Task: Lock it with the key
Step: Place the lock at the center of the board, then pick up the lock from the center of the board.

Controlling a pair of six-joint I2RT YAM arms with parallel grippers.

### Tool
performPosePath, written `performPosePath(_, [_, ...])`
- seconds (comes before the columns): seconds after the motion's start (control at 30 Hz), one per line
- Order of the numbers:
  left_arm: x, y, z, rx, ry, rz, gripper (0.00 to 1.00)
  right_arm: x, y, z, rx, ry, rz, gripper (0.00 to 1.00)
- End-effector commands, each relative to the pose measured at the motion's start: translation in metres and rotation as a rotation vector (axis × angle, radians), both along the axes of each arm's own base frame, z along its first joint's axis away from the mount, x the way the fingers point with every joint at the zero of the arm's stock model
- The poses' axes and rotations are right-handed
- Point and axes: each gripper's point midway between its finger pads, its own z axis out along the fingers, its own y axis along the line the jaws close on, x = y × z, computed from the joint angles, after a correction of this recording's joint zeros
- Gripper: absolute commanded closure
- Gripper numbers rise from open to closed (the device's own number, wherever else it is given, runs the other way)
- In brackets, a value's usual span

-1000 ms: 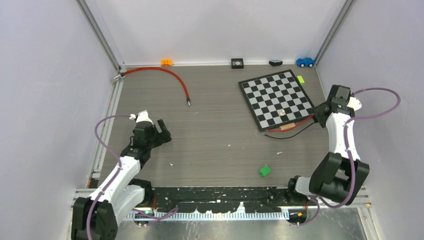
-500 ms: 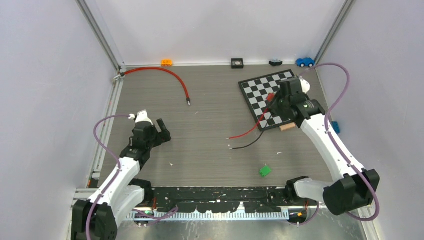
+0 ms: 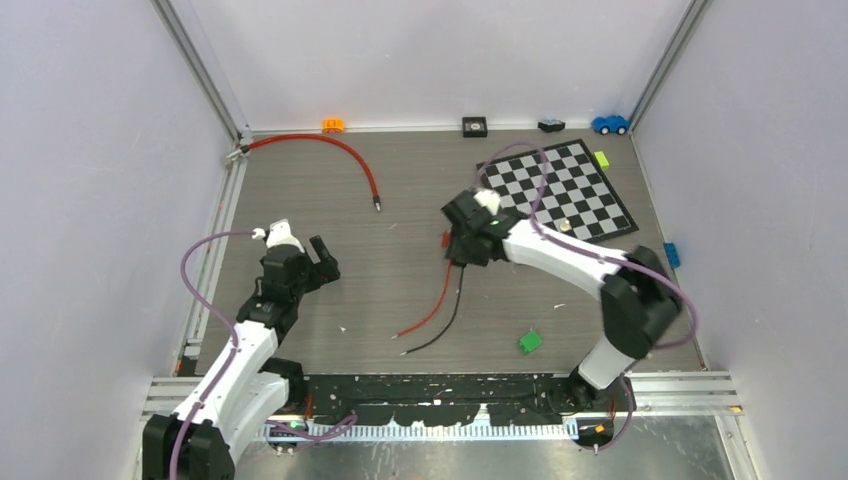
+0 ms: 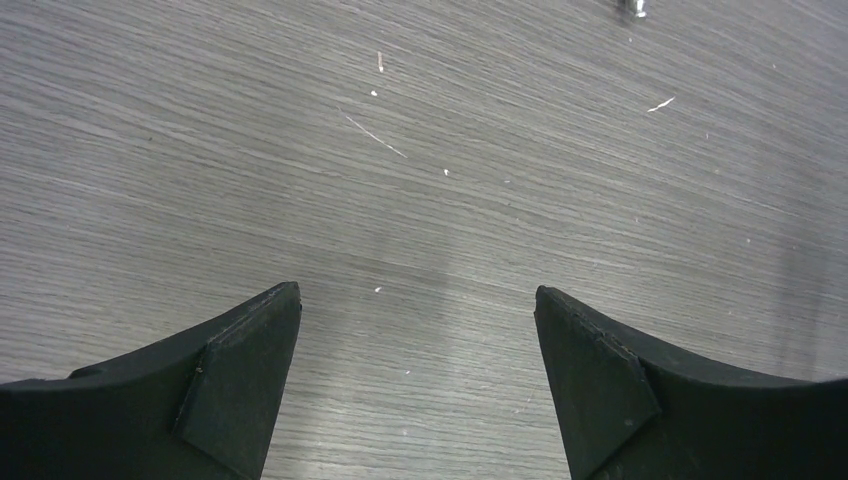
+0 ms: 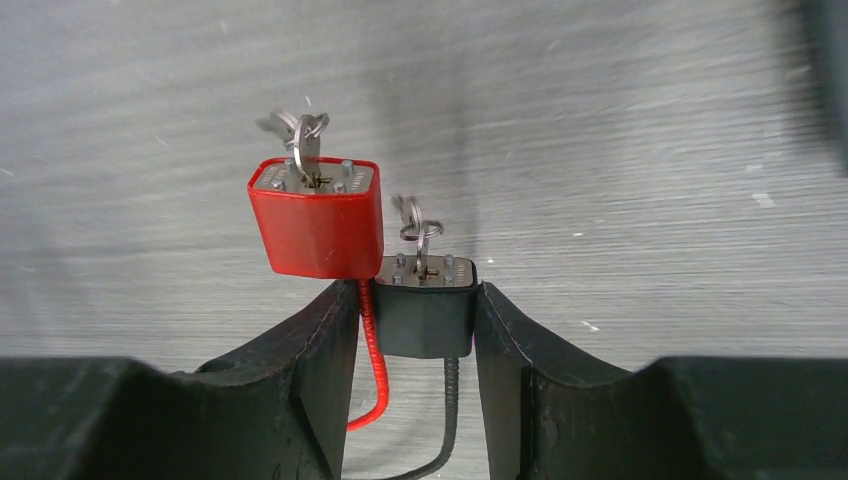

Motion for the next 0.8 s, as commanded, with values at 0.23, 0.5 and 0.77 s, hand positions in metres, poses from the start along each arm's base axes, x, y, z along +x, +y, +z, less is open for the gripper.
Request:
performPosePath(0.23, [0.001, 0.005, 0.011, 0.006, -0.061, 0.024, 0.11, -0.006, 0.05, -0.051, -0.061, 0.118, 0.102, 0.19])
performPosePath(0.5, [0.001, 0.005, 0.01, 0.005, -0.057, 0.032, 0.11, -0.012, 0.039, -0.031, -0.094, 0.111, 0.107, 0.17])
performPosePath(0.77, [0.001, 0.002, 0.01, 0.009, -0.058, 0.018, 0.11, -0.009, 0.039, -0.053, -0.128, 0.164, 0.128, 0.4])
